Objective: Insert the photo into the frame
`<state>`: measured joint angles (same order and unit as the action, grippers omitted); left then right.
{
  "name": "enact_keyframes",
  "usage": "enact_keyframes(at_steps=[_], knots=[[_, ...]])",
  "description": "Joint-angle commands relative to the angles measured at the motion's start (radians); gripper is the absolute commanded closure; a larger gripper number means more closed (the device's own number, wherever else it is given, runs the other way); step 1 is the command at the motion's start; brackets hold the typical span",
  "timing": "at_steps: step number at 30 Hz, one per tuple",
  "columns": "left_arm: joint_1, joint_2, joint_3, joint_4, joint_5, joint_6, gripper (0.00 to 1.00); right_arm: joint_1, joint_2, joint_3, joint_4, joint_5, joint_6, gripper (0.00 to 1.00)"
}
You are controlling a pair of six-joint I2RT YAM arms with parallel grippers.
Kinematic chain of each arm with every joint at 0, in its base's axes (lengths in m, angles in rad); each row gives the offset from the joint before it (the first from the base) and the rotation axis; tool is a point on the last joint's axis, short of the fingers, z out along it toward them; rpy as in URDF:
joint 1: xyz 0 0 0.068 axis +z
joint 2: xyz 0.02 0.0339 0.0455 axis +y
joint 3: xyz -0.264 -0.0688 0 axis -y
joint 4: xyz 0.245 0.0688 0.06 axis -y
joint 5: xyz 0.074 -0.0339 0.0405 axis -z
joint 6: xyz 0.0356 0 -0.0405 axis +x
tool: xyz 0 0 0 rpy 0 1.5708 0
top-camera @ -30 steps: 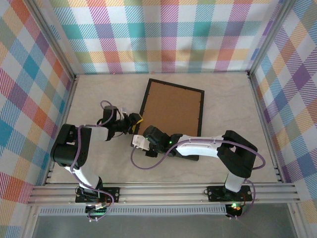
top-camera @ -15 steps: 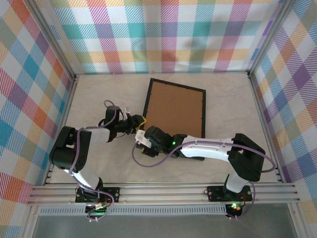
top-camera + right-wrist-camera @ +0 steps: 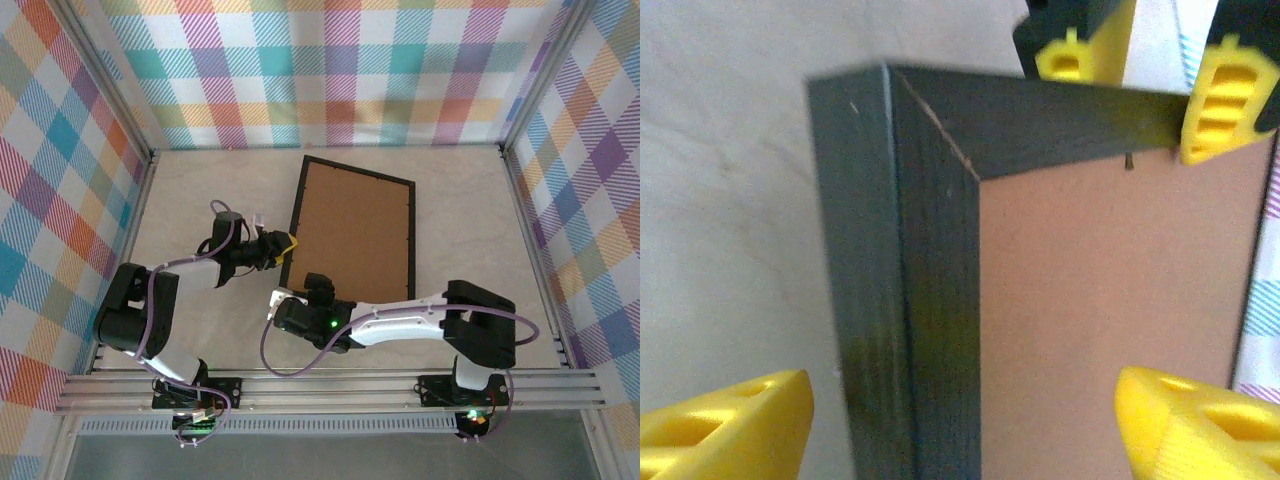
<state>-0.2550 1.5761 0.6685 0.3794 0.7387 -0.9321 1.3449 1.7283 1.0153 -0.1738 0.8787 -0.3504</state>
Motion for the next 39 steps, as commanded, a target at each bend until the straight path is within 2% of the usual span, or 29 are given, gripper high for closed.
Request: enact_keyframes(at_steps=[1,5,8,12,19,22,24,26,29,33,34,39], knots=[[-0.004,-0.04,0.029,-0.069,-0.01,-0.027,0.92,0.013,0.065,-0.012,0.08,0.19,-0.087,0.22],[-0.006,-0.045,0.029,-0.083,-0.013,-0.028,0.91,0.018,0.107,-0.028,0.145,0.281,-0.104,0.24],[-0.007,-0.045,0.029,-0.089,-0.01,-0.028,0.91,0.018,0.097,-0.029,0.153,0.288,-0.077,0.31],[-0.009,-0.037,0.032,-0.093,-0.01,-0.031,0.91,0.018,0.107,-0.016,0.148,0.291,-0.072,0.56],[-0.011,-0.036,0.037,-0.081,-0.003,-0.06,0.87,0.017,0.109,-0.022,0.231,0.318,-0.133,0.82],[-0.008,-0.047,0.05,-0.103,-0.001,-0.06,0.71,0.015,0.091,-0.034,0.315,0.316,-0.221,0.91],[0.004,-0.067,0.074,-0.155,-0.007,-0.043,0.46,0.012,0.062,-0.029,0.332,0.301,-0.272,1.0],[0.031,-0.095,0.099,-0.206,-0.019,-0.02,0.24,0.005,0.023,-0.018,0.327,0.282,-0.301,1.0],[0.095,-0.14,0.138,-0.311,-0.04,0.037,0.16,-0.017,-0.058,0.003,0.271,0.221,-0.297,1.0],[0.196,-0.184,0.12,-0.355,-0.049,0.048,0.13,-0.038,-0.161,0.049,0.217,0.116,-0.305,1.0],[0.225,-0.192,0.103,-0.364,-0.059,0.043,0.09,-0.041,-0.183,0.067,0.203,0.086,-0.302,1.0],[0.325,-0.202,-0.005,-0.29,-0.061,-0.02,0.09,-0.069,-0.207,0.248,0.022,-0.061,-0.246,1.0]])
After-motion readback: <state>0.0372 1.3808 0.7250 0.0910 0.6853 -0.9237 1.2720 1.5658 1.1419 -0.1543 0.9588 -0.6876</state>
